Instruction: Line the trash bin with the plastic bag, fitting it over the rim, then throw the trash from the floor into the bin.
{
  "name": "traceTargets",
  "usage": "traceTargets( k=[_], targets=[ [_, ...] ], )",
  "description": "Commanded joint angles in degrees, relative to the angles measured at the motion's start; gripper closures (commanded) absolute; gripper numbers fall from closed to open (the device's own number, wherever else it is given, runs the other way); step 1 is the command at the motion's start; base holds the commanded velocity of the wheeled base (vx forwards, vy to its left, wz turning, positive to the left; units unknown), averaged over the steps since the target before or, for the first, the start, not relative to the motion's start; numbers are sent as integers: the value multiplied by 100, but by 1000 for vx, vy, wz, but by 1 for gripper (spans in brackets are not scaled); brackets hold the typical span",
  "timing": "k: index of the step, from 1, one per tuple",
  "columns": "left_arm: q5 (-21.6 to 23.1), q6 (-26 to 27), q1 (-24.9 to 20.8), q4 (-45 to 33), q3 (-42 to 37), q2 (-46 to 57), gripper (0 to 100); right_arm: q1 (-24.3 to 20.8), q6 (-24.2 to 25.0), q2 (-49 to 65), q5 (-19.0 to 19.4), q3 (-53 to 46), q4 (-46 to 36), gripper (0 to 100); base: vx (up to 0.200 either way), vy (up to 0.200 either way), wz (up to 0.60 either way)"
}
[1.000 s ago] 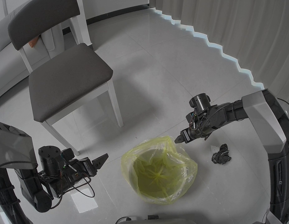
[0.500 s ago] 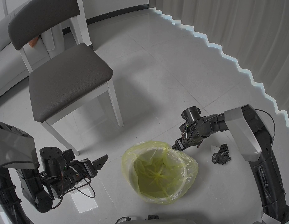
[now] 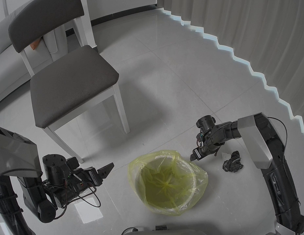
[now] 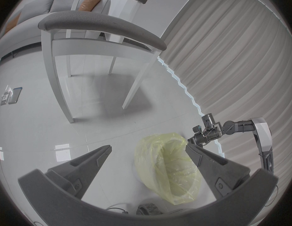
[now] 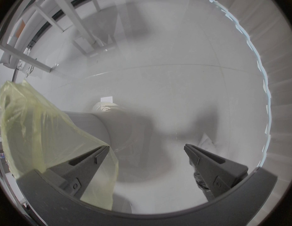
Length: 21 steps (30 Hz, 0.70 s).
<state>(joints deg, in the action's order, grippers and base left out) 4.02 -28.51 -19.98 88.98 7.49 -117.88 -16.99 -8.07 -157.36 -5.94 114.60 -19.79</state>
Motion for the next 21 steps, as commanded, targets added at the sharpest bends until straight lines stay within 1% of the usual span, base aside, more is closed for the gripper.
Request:
traceTargets(
  k=[1, 3, 4, 5, 7, 9, 10, 11, 13, 15, 18, 19, 21],
  targets=[
    [11, -49, -6, 102, 7, 37, 0, 126, 60, 557, -22, -1, -61, 0, 0, 0, 0],
    [28, -40, -6, 102, 25, 20, 0, 161, 60, 917, -22, -1, -280, 0, 0, 0, 0],
    [28, -40, -6, 102, 25, 20, 0, 161, 60, 917, -22, -1, -280, 0, 0, 0, 0],
    [55, -49, 29, 102, 157, -51, 0, 161, 78, 1418, 22, -369, -491, 0, 0, 0, 0],
    [81, -40, 56, 102, 297, -174, 0, 161, 69, 1770, 31, -940, -456, 0, 0, 0, 0],
    [116, -5, 126, 102, 658, -525, 0, 161, 69, 2324, 40, -1872, -122, 0, 0, 0, 0],
    [125, -5, 135, 102, 684, -543, 0, 161, 69, 2359, 40, -1942, -87, 0, 0, 0, 0],
    [151, 13, 144, 102, 939, -780, 0, 170, 69, 2693, 40, -2592, 440, 0, 0, 0, 0],
    [195, 21, 126, 102, 1168, -1026, 0, 232, 16, 2974, 14, -3207, 1117, 0, 0, 0, 0],
    [204, 21, 100, 102, 1308, -1176, 0, 337, -54, 3088, -22, -3524, 1530, 0, 0, 0, 0],
    [213, 21, 64, 102, 1387, -1281, 0, 460, -230, 3167, -30, -3691, 1557, 0, 0, 0, 0],
    [222, 30, 64, 102, 1414, -1290, 0, 469, -221, 3325, -22, -3814, 1513, 0, 0, 0, 0],
    [283, 48, 64, 102, 1458, -1343, 0, 443, -230, 3642, 93, -4183, 1451, 0, 0, 0, 0]
  ],
)
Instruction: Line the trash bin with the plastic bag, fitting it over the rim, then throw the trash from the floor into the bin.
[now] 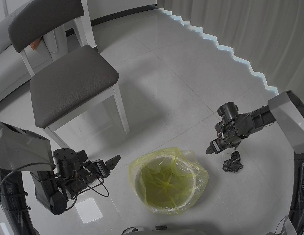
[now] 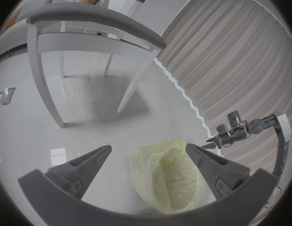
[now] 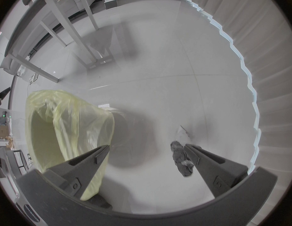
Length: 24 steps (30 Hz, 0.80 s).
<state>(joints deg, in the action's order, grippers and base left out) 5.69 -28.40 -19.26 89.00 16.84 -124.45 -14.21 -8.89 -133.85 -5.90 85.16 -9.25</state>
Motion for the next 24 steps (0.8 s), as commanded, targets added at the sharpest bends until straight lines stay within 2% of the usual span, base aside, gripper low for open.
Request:
traceTargets(
  k=[1, 6, 10, 12, 14, 24],
  targets=[
    [160, 63, 10, 100, 566, -747, 0, 138, -148, 1379, 151, -1432, 398, 0, 0, 0, 0],
    [231, 415, 107, 100, 813, -1134, 0, -248, -96, 1757, 300, -2329, 556, 0, 0, 0, 0],
    [239, 432, 151, 100, 742, -1134, 0, -530, -78, 1995, 318, -2768, 864, 0, 0, 0, 0],
    [239, 432, 151, 100, 742, -1134, 0, -530, -78, 1995, 318, -2768, 864, 0, 0, 0, 0],
    [231, 441, 160, 100, 707, -1116, 0, -749, -87, 1907, 300, -2953, 934, 0, 0, 0, 0],
    [204, 450, 124, 100, 417, -703, 0, -706, -78, 659, 300, -2619, 1365, 0, 0, 0, 0]
  ],
)
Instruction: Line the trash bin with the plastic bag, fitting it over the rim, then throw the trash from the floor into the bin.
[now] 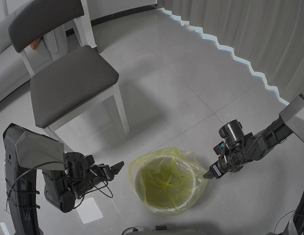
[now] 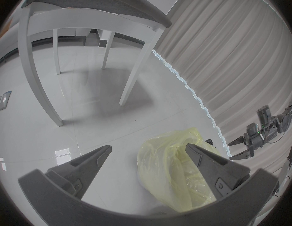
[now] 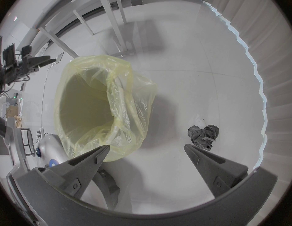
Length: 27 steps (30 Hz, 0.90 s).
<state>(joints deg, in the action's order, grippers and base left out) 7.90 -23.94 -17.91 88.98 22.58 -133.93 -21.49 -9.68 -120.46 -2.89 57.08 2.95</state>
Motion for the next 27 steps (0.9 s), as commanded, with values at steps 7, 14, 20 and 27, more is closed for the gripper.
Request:
traceTargets(
  k=[7, 14, 20, 27],
  targets=[
    [1, 12, -11, 102, -166, 332, 0, 128, -78, -1454, -80, 805, 100, 0, 0, 0, 0],
    [54, 21, -64, 102, 107, -20, 0, 110, -219, -2140, -476, 1385, 48, 0, 0, 0, 0],
    [326, 65, -90, 102, 555, -485, 0, 84, -263, -2175, -476, 1561, -93, 0, 0, 0, 0],
    [484, 258, 42, 102, 1073, -1197, 0, 13, -227, -1982, -476, 1508, -172, 0, 0, 0, 0]
  ],
)
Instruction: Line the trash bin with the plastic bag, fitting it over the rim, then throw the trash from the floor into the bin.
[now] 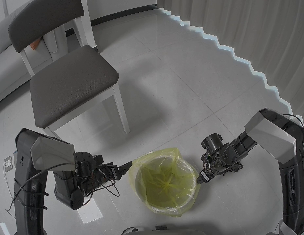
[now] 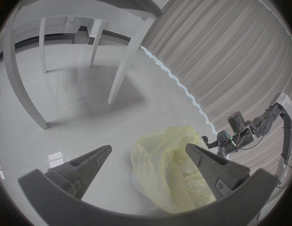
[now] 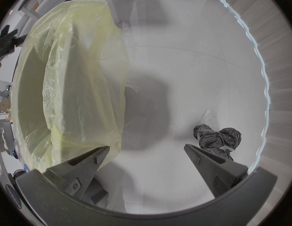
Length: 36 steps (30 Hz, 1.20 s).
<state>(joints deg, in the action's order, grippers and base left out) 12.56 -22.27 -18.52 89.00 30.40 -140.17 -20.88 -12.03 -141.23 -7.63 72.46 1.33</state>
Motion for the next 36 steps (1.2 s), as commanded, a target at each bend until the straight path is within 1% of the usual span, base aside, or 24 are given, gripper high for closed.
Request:
traceTargets(
  k=[1, 4, 6, 11, 12, 16, 18, 19, 21, 23, 28, 32, 36],
  targets=[
    [36, 127, 129, 100, 317, -652, 0, -65, 17, 166, -2, -39, -10, 0, 0, 0, 0],
    [124, 197, 182, 56, 387, -793, 0, -100, 17, 298, -2, -39, -19, 0, 0, 0, 0],
    [353, 320, 270, -164, 484, -863, 0, -109, 25, 465, 7, -30, -89, 0, 0, 0, 0],
    [493, 417, 296, -639, 748, -837, 0, -109, 25, 623, 7, -48, -203, 0, 0, 0, 0],
    [493, 425, 279, -955, 967, -810, 0, -100, 34, 632, 7, -57, -238, 0, 0, 0, 0],
    [493, 566, 217, -1746, 1504, -723, 0, -109, 34, 640, 7, -118, -291, 0, 0, 0, 0],
    [441, 601, 164, -2229, 1969, -723, 0, -109, 34, 623, 7, -127, -291, 0, 0, 0, 0],
    [441, 610, 164, -2388, 2084, -723, 0, -109, 34, 623, 7, -127, -300, 0, 0, 0, 0],
    [414, 628, 103, -3020, 2514, -723, 0, -100, 25, 588, -2, -109, -309, 0, 0, 0, 0],
    [326, 628, 41, -3407, 2804, -723, 0, -83, 25, 561, -2, -74, -309, 0, 0, 0, 0],
    [239, 628, -20, -3513, 2910, -731, 0, -21, 8, 447, -2, -21, -317, 0, 0, 0, 0],
    [133, 628, 24, -3398, 2813, -714, 0, 84, -18, 298, -2, 75, -317, 0, 0, 0, 0],
    [151, 628, 182, -2818, 2251, -494, 0, 137, -36, -19, -37, 304, -317, 0, 0, 0, 0]
  ],
)
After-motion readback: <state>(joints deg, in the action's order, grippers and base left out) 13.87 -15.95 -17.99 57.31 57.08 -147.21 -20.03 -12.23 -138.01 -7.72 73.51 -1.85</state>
